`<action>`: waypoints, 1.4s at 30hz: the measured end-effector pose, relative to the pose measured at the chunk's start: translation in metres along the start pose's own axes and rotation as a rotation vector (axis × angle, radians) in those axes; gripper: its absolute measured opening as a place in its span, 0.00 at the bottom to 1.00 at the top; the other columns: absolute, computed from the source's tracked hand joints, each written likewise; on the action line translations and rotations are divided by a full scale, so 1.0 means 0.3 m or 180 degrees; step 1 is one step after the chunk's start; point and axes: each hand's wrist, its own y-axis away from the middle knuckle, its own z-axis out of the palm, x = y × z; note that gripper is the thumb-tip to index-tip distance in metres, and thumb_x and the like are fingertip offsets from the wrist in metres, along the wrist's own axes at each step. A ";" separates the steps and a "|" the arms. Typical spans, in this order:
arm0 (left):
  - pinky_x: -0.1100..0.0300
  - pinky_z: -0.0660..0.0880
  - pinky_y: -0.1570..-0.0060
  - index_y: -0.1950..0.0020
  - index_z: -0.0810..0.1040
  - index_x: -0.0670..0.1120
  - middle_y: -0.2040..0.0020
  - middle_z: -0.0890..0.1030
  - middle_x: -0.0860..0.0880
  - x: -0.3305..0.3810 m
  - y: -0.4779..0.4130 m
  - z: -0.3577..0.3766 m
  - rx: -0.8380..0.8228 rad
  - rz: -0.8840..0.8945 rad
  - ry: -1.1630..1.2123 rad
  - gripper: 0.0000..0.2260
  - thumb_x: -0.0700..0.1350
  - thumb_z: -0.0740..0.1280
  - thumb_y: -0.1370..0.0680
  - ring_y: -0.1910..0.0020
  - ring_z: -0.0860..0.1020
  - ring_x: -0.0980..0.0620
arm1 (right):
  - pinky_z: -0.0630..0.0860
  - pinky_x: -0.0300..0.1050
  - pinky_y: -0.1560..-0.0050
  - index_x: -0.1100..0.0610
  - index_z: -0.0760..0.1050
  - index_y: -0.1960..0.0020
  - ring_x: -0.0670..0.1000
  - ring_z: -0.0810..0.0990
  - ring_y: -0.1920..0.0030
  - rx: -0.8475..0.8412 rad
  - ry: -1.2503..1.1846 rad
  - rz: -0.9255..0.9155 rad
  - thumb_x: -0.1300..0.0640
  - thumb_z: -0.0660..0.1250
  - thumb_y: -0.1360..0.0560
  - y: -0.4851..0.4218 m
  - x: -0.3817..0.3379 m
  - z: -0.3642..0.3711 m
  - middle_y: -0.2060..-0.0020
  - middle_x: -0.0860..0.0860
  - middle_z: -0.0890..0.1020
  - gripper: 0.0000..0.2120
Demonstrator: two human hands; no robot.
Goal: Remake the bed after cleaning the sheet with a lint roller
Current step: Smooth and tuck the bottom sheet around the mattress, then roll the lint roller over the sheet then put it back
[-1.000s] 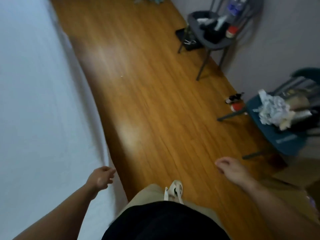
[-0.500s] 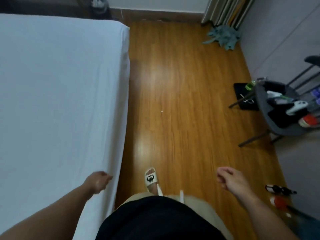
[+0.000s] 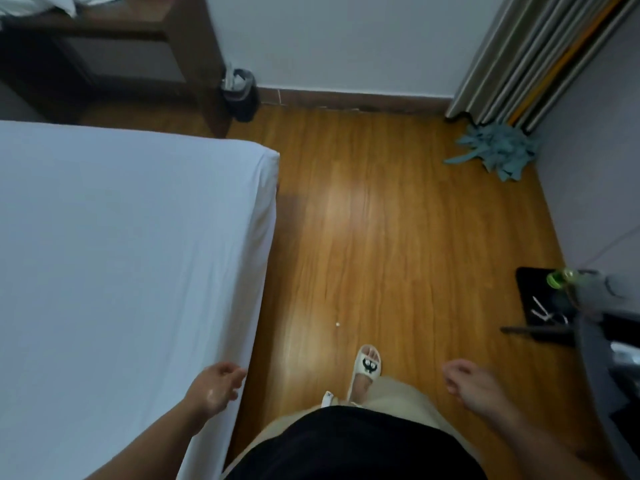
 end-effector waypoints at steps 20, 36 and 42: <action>0.54 0.78 0.57 0.49 0.81 0.46 0.54 0.85 0.45 1.187 -0.853 -0.718 0.0215 -0.0072 0.1088 0.07 0.48 0.68 0.21 0.54 0.84 0.44 | 0.78 0.50 0.58 0.55 0.80 0.47 0.54 0.84 0.55 -0.0236 0.0697 -0.0648 0.54 0.68 0.21 -0.865 -1.776 -0.008 0.56 0.54 0.85 0.07; 0.53 0.79 0.51 0.49 0.80 0.50 0.51 0.83 0.47 1.995 -1.344 -1.148 0.0751 -0.0474 0.2041 0.06 0.50 0.66 0.20 0.53 0.83 0.49 | 0.79 0.42 0.55 0.47 0.81 0.50 0.45 0.84 0.58 -0.1062 0.2251 -0.1380 0.48 0.68 0.22 -1.568 -3.104 0.196 0.56 0.45 0.85 0.05; 0.54 0.80 0.49 0.50 0.80 0.52 0.51 0.83 0.49 2.165 -1.500 -1.308 0.1072 -0.0688 0.2450 0.06 0.51 0.65 0.19 0.53 0.83 0.51 | 0.81 0.47 0.48 0.47 0.80 0.48 0.46 0.83 0.53 -0.1262 0.2513 -0.1715 0.49 0.67 0.21 -1.729 -3.612 0.371 0.55 0.45 0.85 0.05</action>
